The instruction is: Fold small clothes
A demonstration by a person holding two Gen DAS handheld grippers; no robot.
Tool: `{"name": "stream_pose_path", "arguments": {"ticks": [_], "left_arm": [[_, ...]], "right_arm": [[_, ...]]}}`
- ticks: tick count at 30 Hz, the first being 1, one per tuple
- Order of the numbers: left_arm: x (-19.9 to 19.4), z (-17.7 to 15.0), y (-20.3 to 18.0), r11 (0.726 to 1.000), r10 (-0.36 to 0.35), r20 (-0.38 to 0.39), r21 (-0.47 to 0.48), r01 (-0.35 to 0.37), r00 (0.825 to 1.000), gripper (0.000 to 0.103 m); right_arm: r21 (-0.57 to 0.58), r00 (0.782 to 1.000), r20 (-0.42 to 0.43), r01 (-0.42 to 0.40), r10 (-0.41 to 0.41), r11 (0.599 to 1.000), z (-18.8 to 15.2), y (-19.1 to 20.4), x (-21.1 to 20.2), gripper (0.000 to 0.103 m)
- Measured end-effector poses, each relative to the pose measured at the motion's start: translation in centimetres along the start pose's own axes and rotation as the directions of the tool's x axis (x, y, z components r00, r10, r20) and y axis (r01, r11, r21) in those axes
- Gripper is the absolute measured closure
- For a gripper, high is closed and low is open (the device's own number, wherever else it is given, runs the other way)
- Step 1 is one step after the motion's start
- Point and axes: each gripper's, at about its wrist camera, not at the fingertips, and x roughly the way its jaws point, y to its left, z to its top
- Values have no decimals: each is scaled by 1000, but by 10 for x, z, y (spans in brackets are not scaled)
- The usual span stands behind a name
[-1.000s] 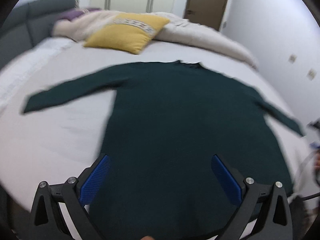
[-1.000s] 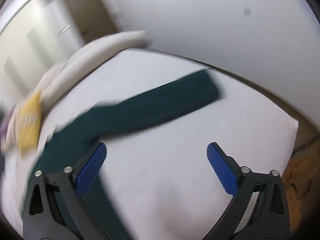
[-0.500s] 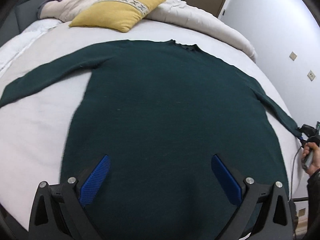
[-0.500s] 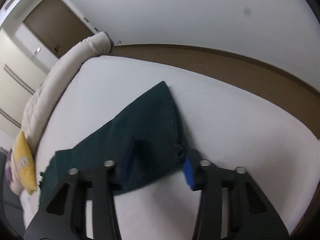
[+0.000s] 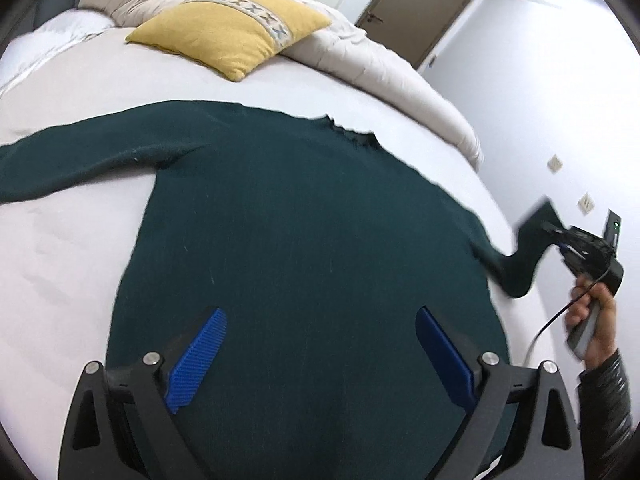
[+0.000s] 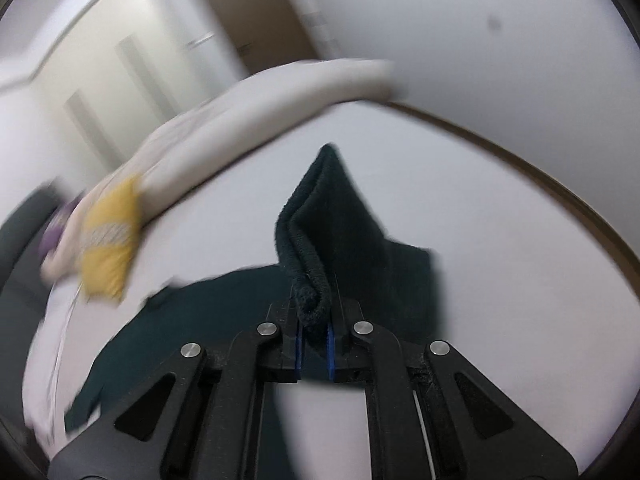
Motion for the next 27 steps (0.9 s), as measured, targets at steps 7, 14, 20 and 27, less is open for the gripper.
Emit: {"name": "stream_pose_path", "arguments": {"ticks": [7, 14, 20, 27], "left_arm": [[1, 20, 26, 996, -49, 28, -72, 51, 998, 7], [24, 29, 22, 993, -90, -18, -80, 88, 996, 7], [79, 47, -21, 992, -122, -92, -18, 121, 988, 7], [170, 69, -64, 996, -55, -219, 53, 68, 974, 39]], "right_arm": [[-201, 965, -206, -205, 163, 958, -73, 184, 77, 96], [-158, 919, -354, -241, 173, 958, -169, 220, 126, 56], [-69, 929, -269, -283, 255, 957, -159, 157, 76, 30], [17, 958, -194, -212, 211, 977, -129, 55, 24, 30]]}}
